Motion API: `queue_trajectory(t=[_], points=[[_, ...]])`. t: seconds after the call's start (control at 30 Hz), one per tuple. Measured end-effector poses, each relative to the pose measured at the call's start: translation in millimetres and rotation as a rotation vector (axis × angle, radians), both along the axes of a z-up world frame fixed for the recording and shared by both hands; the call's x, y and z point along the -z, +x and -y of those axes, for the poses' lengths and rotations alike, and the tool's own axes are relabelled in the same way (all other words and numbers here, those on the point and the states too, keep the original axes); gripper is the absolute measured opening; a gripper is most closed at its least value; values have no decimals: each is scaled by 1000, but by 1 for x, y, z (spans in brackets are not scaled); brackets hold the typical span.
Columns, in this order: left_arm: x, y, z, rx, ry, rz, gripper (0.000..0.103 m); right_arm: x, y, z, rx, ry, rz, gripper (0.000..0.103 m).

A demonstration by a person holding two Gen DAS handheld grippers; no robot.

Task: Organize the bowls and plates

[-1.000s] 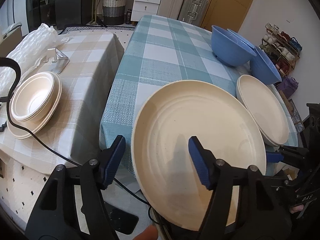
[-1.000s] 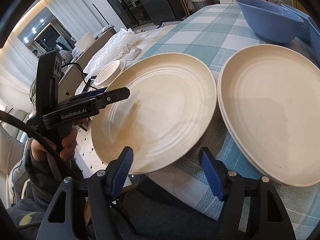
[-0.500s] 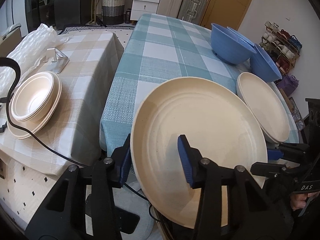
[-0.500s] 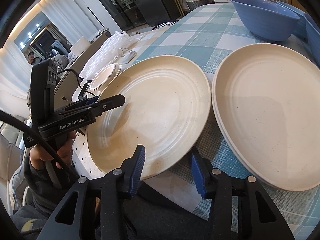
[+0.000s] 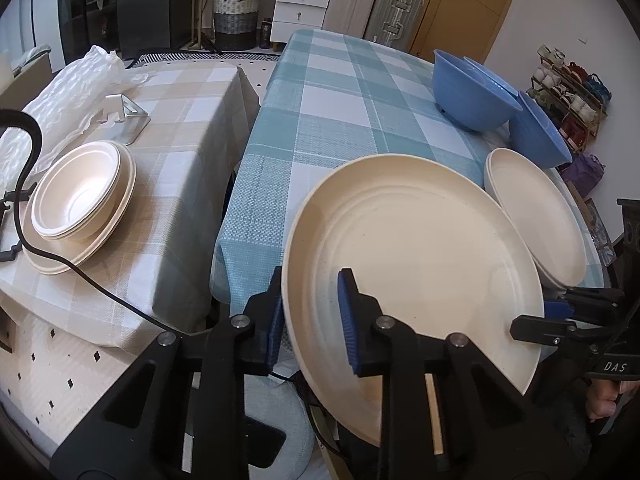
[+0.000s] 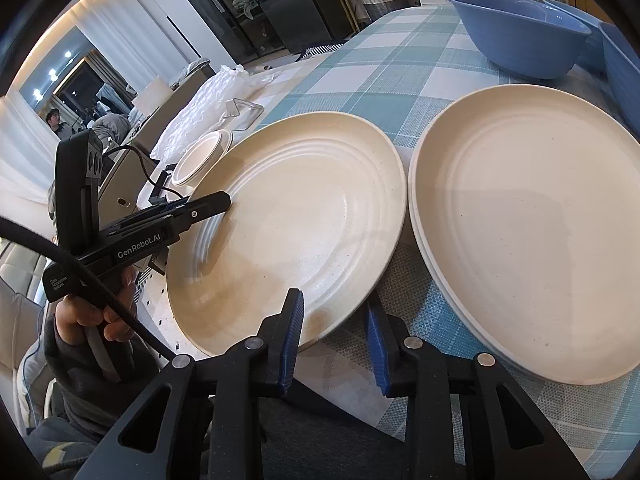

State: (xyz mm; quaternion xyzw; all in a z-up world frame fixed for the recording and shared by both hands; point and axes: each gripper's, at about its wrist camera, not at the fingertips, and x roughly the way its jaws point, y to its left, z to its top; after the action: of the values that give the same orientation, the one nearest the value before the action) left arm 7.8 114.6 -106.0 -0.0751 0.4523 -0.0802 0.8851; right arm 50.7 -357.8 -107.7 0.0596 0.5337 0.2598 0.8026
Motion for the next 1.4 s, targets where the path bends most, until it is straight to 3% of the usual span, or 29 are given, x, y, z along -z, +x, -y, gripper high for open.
queue_trajectory(t=[0.2, 1.4], points=[[-1, -2, -3, -5, -9, 6, 16, 0, -1, -1, -1, -7, 9, 29], [-33, -19, -3, -39, -11, 91, 16, -23, -1, 1, -25, -15, 107, 28]])
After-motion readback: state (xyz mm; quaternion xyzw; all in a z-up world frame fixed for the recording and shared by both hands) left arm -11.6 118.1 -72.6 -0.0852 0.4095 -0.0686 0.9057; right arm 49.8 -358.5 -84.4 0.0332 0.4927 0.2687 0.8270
